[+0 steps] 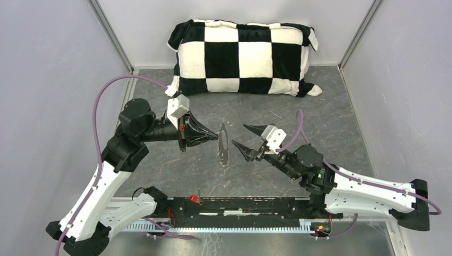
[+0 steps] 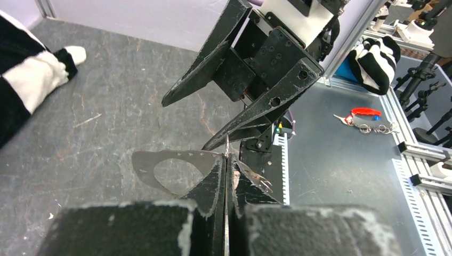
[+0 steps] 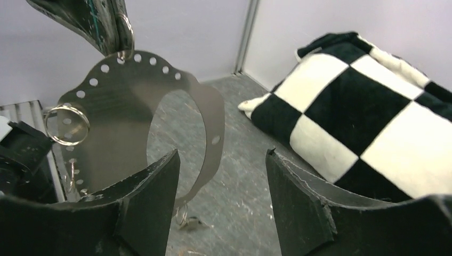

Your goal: Put the keys on the keyring

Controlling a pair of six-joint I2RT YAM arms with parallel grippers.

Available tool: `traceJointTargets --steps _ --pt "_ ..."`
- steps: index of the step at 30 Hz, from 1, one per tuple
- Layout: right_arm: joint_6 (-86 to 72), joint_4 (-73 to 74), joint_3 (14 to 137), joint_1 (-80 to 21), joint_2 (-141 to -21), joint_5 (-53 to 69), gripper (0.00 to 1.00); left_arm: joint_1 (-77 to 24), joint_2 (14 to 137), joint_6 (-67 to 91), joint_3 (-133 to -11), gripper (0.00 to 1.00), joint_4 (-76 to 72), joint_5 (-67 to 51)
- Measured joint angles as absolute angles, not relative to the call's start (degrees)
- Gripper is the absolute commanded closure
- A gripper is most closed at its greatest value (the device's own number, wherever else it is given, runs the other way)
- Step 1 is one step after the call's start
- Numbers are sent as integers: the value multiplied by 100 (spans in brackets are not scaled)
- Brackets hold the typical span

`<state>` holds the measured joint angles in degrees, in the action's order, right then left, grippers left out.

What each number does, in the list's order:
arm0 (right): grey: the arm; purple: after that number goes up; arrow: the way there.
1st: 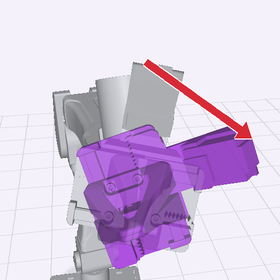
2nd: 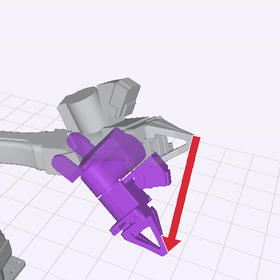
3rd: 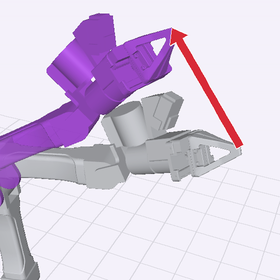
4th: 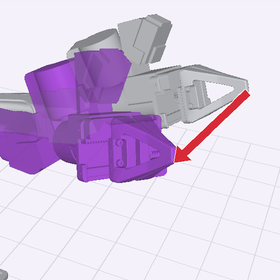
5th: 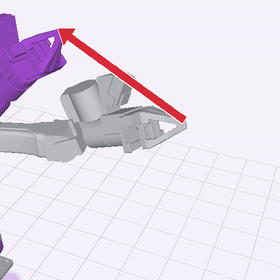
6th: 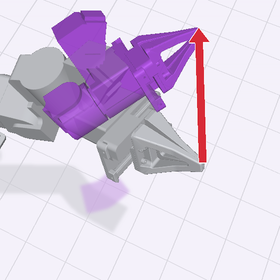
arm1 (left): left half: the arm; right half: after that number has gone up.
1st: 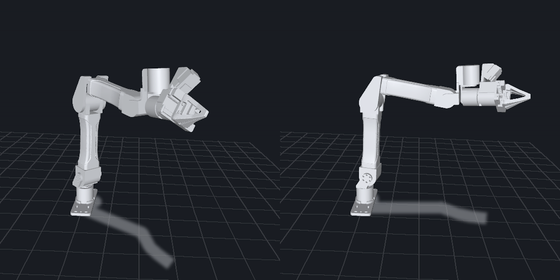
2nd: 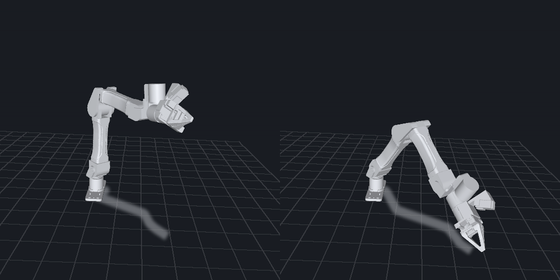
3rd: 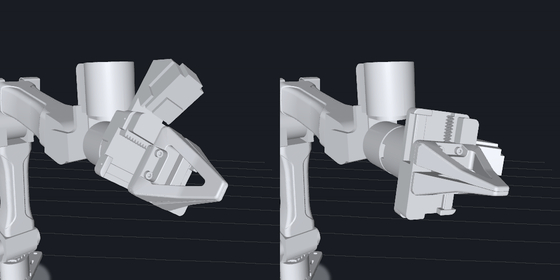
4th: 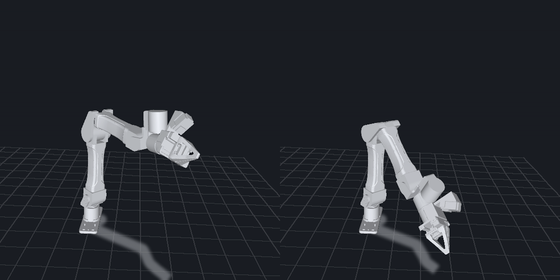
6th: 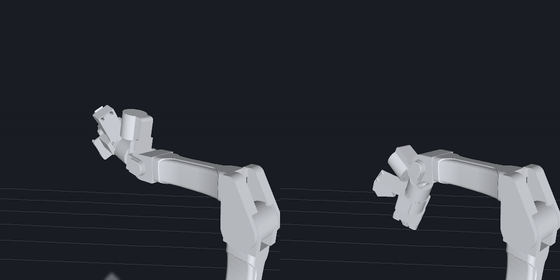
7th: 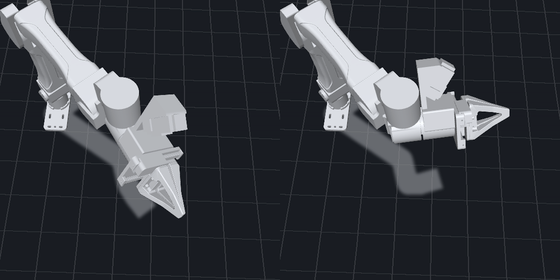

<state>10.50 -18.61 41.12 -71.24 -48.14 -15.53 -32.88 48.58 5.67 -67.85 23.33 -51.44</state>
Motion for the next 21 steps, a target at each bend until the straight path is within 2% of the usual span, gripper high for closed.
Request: traceJointTargets --steps 10,13,18,21 --pt "886 -1929 3607 -6958 -4397 -1533 38 -3286 4991 467 -6783 98 2506 -5238" --pt "1004 -2112 3603 -6958 -4397 -897 41 -3286 4698 -410 -6539 98 2473 -5675" --pt "1267 -2375 3642 -6958 -4434 246 45 -3286 3465 -2609 -5627 98 2561 -6368" --pt "1400 -2397 3785 -6958 -4576 878 47 -3293 3122 -3774 -5596 98 2770 -6692"
